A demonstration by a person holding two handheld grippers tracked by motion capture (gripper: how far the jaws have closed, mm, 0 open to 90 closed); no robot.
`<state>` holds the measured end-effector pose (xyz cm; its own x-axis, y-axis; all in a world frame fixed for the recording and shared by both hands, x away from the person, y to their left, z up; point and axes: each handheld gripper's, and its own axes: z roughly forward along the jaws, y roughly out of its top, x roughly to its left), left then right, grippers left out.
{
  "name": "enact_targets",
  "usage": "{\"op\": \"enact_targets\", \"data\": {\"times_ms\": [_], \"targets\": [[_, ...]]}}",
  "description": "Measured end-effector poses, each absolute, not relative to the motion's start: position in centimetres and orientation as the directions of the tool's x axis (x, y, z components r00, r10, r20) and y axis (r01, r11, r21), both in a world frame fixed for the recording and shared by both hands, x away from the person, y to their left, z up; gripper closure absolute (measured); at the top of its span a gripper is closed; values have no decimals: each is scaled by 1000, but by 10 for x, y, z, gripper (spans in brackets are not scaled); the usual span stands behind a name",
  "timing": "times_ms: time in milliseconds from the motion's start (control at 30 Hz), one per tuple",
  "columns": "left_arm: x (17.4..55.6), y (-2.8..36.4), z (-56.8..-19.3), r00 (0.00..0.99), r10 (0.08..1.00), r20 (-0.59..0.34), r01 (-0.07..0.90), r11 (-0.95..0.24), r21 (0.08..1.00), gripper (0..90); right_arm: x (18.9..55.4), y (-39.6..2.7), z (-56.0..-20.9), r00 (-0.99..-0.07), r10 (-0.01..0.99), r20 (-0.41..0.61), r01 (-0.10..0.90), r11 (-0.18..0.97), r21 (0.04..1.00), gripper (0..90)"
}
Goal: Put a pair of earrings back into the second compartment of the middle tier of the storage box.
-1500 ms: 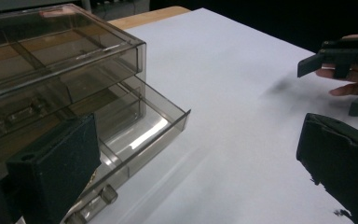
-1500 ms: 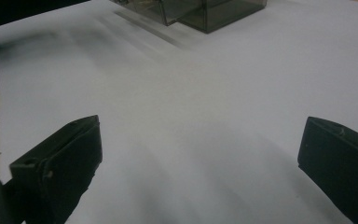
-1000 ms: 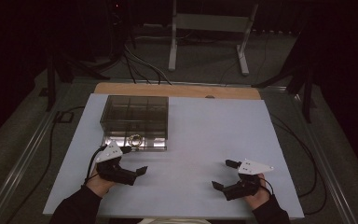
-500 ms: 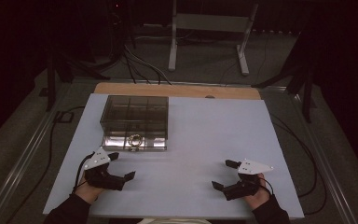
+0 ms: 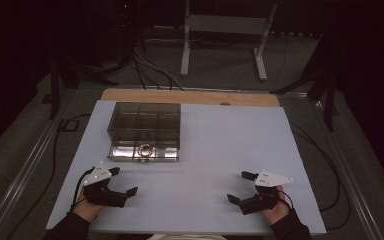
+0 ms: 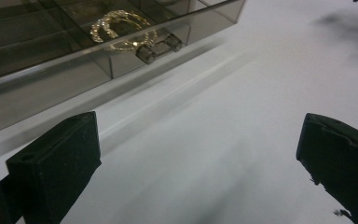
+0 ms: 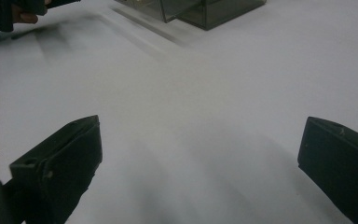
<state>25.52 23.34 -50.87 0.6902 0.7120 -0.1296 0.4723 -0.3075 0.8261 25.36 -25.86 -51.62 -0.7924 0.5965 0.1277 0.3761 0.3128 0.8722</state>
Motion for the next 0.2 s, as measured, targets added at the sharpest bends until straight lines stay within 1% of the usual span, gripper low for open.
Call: {"op": "enact_targets", "data": {"times_ms": [200], "targets": [[255,232,-508,696,706,-130,470,-311,826,5,254,-258,-517,-793,596,127,377,317,870,0]]}}
